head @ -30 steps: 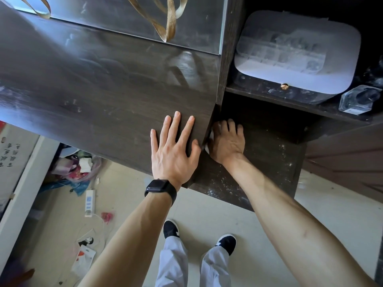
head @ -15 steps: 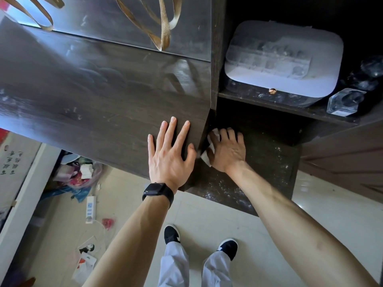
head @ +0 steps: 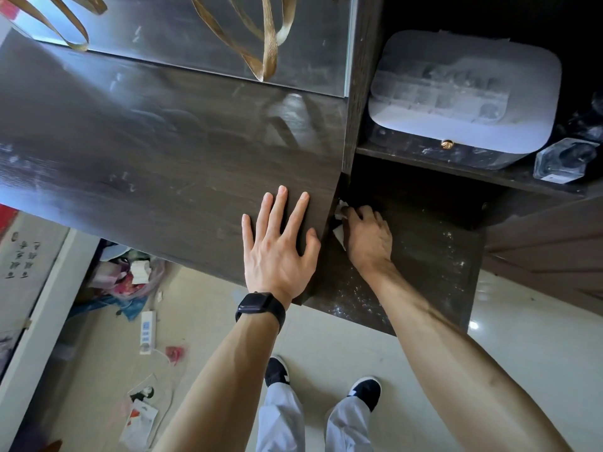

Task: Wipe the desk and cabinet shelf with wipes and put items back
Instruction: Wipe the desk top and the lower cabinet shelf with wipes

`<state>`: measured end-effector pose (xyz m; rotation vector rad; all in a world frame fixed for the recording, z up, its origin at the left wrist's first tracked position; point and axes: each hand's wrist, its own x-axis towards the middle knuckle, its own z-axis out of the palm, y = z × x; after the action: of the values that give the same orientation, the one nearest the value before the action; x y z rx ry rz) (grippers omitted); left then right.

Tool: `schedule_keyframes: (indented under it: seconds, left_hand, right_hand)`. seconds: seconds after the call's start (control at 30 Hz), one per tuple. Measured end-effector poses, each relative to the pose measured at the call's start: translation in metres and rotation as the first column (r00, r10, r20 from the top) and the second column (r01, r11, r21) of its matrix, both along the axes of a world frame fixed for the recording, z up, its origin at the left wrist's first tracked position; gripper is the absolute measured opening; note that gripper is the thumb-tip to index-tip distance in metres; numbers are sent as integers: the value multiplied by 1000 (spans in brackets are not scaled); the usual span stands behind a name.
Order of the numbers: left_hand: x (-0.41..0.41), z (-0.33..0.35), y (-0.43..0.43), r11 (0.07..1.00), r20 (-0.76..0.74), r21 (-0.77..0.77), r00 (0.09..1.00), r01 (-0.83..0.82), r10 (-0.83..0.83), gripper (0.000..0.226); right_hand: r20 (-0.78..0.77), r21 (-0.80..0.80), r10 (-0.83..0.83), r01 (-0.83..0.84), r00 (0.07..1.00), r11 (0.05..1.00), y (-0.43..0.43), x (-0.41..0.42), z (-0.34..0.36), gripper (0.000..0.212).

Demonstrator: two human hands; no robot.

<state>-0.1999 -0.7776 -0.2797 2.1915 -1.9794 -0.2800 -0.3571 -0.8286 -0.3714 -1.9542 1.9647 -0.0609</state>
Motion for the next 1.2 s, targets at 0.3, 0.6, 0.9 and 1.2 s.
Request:
schedule_keyframes:
  seconds: [0.3,0.6,0.9,1.2]
  left_hand:
    - [0,-1,1,1000,-4,-13,1000,4,-4,58]
    - [1,-1,0,1000,-1,-2,1000,7,-7,59]
    - [-1,0,0,1000,-8,-2,1000,-1,1,59]
    - [-1,-1,1,1000,-9,-8,1000,2,-2,60]
  right_hand:
    - [135,-42,-145,152,980,988,-16,18,-9,32]
    - [209,-61,-233,251,950,966,-13,21,-13,34]
    - [403,-12,-373,413,835,911,-15,24,-12,33]
    - [404,-104,-403,480,821,871,-14,29,-21,21]
